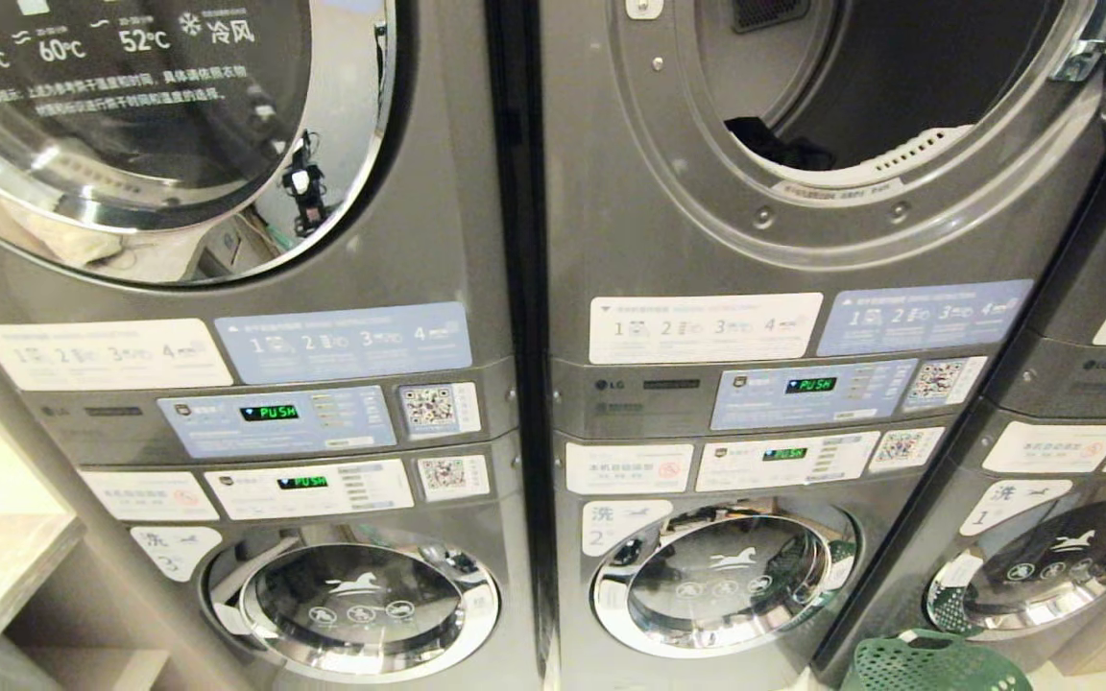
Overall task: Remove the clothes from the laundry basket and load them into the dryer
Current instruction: Close the dryer
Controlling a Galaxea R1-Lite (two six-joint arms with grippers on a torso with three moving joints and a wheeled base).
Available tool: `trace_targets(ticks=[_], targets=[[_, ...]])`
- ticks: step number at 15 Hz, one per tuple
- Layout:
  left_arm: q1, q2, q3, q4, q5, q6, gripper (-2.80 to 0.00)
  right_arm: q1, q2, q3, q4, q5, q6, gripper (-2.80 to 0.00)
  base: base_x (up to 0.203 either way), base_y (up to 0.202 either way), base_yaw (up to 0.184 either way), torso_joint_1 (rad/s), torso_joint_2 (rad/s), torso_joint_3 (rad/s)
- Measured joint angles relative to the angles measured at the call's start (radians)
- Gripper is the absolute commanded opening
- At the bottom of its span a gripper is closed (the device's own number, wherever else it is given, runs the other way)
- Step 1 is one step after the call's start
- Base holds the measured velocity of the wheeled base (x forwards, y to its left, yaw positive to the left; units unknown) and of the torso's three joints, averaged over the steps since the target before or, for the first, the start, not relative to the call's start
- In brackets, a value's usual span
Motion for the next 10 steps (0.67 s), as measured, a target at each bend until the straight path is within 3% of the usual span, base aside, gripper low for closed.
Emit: trace_targets(ticks=[10], targets=[[0.0, 0.0, 0.0, 0.001, -0.001, 0.004, -2.8, 0.0, 0.0, 0.0, 0.0, 0.0, 0.002, -2.8, 0.0, 0.0, 0.0, 0.003, 0.0, 0.0]])
